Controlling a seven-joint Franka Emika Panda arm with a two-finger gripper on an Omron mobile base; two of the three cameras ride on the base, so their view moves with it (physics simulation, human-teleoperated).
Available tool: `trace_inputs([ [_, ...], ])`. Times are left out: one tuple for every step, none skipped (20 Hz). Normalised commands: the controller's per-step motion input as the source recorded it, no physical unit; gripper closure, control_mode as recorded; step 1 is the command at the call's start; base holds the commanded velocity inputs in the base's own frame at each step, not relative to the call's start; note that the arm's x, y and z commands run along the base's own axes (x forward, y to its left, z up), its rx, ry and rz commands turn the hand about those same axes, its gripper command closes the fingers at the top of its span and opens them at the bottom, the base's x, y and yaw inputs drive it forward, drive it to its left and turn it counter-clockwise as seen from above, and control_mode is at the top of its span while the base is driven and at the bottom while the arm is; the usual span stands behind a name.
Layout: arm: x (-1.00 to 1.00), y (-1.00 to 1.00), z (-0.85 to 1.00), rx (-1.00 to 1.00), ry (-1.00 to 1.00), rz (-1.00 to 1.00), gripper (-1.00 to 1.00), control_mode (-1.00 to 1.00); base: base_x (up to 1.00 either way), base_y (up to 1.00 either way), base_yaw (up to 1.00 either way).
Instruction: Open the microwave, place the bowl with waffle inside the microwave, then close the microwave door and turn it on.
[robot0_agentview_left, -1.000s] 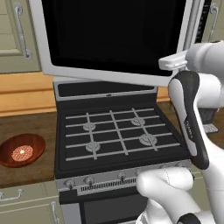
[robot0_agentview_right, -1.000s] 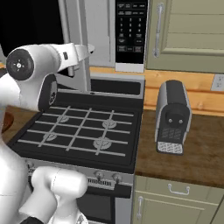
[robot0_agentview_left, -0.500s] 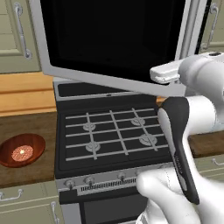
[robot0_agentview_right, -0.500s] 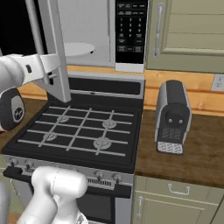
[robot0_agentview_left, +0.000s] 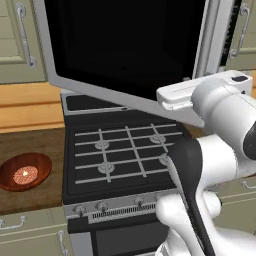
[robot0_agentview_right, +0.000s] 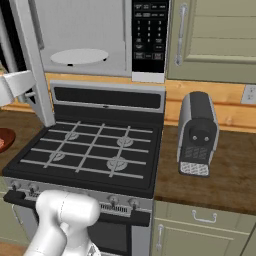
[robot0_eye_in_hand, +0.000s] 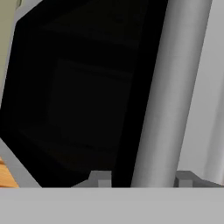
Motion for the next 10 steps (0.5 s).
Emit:
trace_inputs([
  [0.00, 1.00, 0.00, 0.00, 0.00, 0.04, 1.00, -1.00, 0.00, 0.00, 0.00],
  [0.00, 1.00, 0.00, 0.00, 0.00, 0.04, 1.00, -1.00, 0.00, 0.00, 0.00],
  [0.00, 1.00, 0.00, 0.00, 0.00, 0.03, 1.00, -1.00, 0.00, 0.00, 0.00],
  [0.00, 1.00, 0.00, 0.00, 0.00, 0.04, 1.00, -1.00, 0.00, 0.00, 0.00],
  [0.00, 1.00, 0.00, -0.01, 0.00, 0.05, 1.00, -1.00, 0.00, 0.00, 0.00],
  [0.00, 1.00, 0.00, -0.03, 0.00, 0.03, 1.00, -1.00, 0.00, 0.00, 0.00],
  [0.00, 1.00, -0.01, -0.04, 0.00, 0.03, 1.00, -1.00, 0.00, 0.00, 0.00],
  [0.00, 1.00, -0.05, -0.05, 0.00, 0.02, 1.00, -1.00, 0.00, 0.00, 0.00],
  [0.00, 1.00, -0.06, -0.07, 0.00, 0.01, 1.00, -1.00, 0.00, 0.00, 0.00],
  [0.00, 1.00, 0.00, -0.08, -0.02, 0.00, 1.00, -1.00, 0.00, 0.00, 0.00],
])
